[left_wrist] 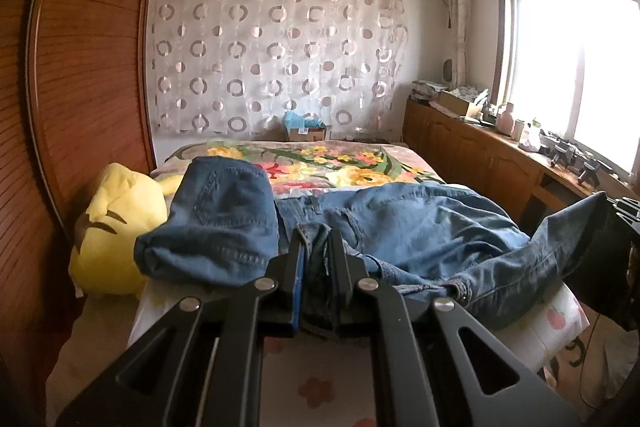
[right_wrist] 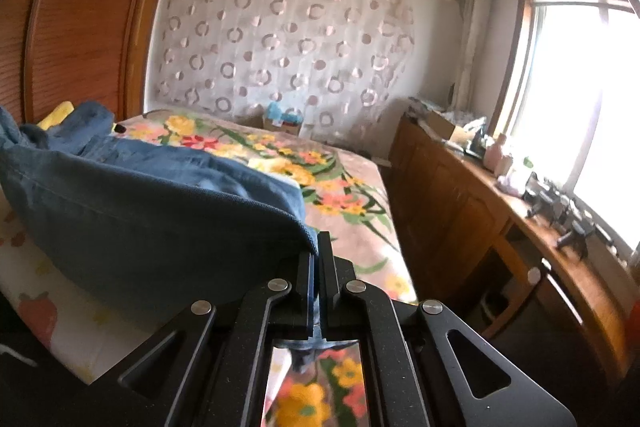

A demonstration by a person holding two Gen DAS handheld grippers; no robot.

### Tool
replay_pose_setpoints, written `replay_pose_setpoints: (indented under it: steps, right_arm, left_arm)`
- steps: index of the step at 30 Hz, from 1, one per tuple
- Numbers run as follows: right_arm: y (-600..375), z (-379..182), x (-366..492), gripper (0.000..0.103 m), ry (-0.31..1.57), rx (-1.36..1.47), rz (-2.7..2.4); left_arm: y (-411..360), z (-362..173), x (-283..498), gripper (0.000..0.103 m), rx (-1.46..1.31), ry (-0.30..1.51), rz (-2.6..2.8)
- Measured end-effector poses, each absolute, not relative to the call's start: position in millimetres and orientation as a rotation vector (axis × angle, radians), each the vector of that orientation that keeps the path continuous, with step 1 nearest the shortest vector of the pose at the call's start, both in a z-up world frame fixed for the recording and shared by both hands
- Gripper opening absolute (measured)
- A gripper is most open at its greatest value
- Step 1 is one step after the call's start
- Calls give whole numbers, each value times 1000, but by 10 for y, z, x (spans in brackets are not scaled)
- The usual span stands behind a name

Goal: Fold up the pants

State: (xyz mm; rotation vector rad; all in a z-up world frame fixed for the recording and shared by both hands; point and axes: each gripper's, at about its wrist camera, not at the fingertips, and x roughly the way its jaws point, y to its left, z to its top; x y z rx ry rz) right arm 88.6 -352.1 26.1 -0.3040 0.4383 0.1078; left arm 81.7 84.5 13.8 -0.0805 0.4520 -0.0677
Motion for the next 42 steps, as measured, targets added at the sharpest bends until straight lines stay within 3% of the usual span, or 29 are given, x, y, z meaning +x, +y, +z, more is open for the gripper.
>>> replay_pose_setpoints:
  steps: [34,42]
  right_arm:
    - [-3459,488,2917,0,390,-427,27]
    - [-3356,332,3573,0,442,-445,-24]
  left_arm:
    - [832,124,2856,7,-21,506,-36]
    - [875,-6,3317,7,-33,541,-26]
